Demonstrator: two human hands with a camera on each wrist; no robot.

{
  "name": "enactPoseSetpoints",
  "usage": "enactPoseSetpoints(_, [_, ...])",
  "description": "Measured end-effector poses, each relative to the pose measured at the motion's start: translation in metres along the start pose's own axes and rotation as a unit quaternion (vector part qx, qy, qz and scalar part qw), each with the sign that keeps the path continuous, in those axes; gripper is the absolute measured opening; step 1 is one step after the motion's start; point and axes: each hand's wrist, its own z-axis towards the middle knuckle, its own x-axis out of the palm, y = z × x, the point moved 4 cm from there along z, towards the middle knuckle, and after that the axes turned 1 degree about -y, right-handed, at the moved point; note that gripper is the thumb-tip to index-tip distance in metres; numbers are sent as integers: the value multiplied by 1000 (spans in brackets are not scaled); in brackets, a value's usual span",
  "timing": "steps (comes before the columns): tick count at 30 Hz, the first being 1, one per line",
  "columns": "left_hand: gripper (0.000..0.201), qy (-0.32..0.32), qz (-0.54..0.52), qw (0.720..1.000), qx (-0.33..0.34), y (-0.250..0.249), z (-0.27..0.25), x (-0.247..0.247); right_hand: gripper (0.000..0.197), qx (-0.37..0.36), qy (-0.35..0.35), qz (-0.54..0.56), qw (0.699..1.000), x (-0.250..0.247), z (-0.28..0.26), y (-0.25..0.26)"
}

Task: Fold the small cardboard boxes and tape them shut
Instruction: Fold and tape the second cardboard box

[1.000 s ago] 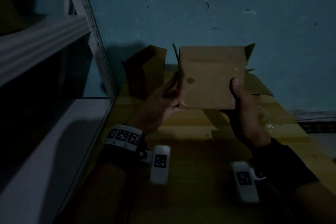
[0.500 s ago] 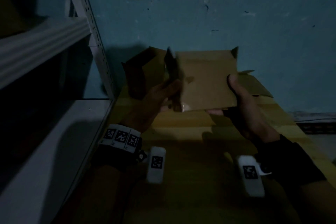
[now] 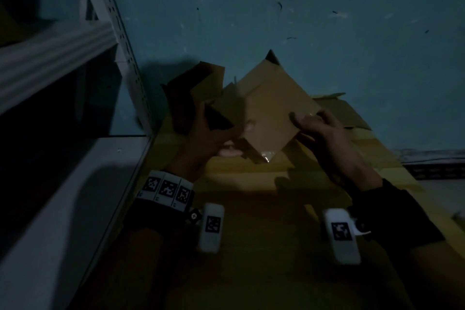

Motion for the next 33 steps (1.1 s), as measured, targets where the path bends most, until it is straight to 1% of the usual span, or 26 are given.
enactPoseSetpoints(1, [82,-3,22,1000,1,2,2,-2,56,-1,-2,-2,1000,-1,1,-1])
enactPoseSetpoints(2, [62,-7,43,999,7,-1,2,-3,55,-4,-3,-4,1000,-2,1,-2])
enactPoseSetpoints(3, [50,-11,49,999,1,-3,0,-4,54,-11,-4,-4,1000,-2,0,-2])
enactPoseSetpoints(6, [59,-12,41,998,-56,-4,-4,-11,59,-23,-11,1,1000,-3,3,-3])
enactPoseSetpoints(7, [52,-1,58,996,-70,-4,-6,-10,63,-22,-12,-4,1000,-3,5,-4])
enactPoseSetpoints(9, [26,46,88,991,-94,0,-9,-5,71,-18,-9,-30,999,0,6,-9])
enactPoseSetpoints(10, [25,62,107,986,-109,1,-12,1,74,-13,-6,-46,999,1,6,-12])
enactPoseSetpoints(11, [35,67,117,983,-121,2,-15,5,75,-4,-4,-58,998,3,6,-15])
enactPoseSetpoints(13, [62,53,96,985,-133,1,-19,12,71,19,8,-64,998,7,4,-18])
enactPoseSetpoints(14, [63,39,76,988,-129,0,-20,12,69,28,18,-61,998,9,3,-19])
enactPoseSetpoints(15, [50,26,56,990,-123,-1,-19,12,65,29,33,-62,997,11,2,-17])
enactPoseSetpoints(16, [31,12,37,991,-124,-2,-18,10,61,26,49,-70,996,13,1,-14])
enactPoseSetpoints(17, [17,7,18,991,-130,-1,-16,9,58,24,65,-85,994,14,-1,-11])
enactPoseSetpoints(18, [11,1,12,991,-130,-1,-15,8,56,27,82,-99,991,15,-4,-8])
enactPoseSetpoints(19, [10,-1,6,991,-130,-1,-15,6,57,36,99,-111,988,16,-6,-7])
enactPoseSetpoints(22, [35,-2,-8,991,-135,-4,-16,7,58,79,139,-130,979,20,-15,-6])
enactPoseSetpoints(24, [29,-3,-21,991,-130,-5,-16,7,56,92,152,-135,975,24,-18,-6])
enactPoseSetpoints(26, [25,-5,-24,992,-124,-4,-15,6,51,93,157,-137,974,26,-20,-4])
enactPoseSetpoints(28, [28,-12,-13,992,-127,-3,-15,6,48,100,163,-135,972,26,-20,-3])
enactPoseSetpoints(33, [29,-21,-4,988,-154,1,-15,7,52,124,181,-132,967,21,-19,-11])
